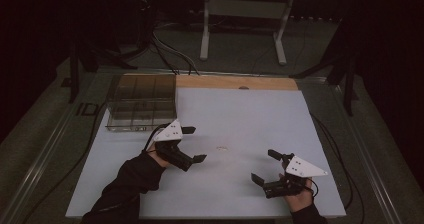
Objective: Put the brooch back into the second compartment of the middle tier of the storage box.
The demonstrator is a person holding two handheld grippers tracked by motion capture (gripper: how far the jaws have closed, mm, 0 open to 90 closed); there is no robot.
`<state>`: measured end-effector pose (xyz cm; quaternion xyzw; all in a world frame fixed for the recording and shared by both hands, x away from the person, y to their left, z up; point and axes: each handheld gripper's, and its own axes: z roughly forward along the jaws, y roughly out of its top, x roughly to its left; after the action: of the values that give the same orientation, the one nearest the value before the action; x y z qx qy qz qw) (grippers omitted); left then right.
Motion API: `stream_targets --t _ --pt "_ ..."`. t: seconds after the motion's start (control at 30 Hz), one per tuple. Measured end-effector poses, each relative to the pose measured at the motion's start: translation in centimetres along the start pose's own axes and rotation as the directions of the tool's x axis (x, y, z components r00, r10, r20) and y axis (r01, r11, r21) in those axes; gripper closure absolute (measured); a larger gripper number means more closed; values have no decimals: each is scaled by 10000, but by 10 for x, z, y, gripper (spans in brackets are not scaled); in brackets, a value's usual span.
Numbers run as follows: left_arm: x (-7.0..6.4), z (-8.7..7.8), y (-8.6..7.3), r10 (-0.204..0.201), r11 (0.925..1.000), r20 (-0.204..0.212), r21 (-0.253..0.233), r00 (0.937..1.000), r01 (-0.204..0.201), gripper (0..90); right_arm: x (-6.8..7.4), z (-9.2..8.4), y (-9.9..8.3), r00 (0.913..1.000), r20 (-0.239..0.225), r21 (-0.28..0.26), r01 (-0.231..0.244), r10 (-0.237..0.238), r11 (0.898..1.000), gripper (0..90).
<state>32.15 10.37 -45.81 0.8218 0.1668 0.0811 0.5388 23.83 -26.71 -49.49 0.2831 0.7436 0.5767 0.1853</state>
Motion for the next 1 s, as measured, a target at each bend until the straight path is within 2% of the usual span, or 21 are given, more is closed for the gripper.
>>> stream_targets --t 0.33,0.63,0.73,1.0 --pt "3 21 0 -122 9999 124 49 9998 122 3 1 1 0 9999 -72 72 83 -82 9999 0" --pt "4 38 -1 -180 9997 399 174 9990 174 3 1 0 0 9999 -79 4 99 -99 10000 0" --pt "5 44 -2 -146 9996 348 244 9993 137 3 1 0 0 9999 -96 45 79 -79 10000 0" --pt "11 55 -1 -452 9984 333 361 9984 440 4 2 0 0 9999 -99 -11 93 -93 10000 0"
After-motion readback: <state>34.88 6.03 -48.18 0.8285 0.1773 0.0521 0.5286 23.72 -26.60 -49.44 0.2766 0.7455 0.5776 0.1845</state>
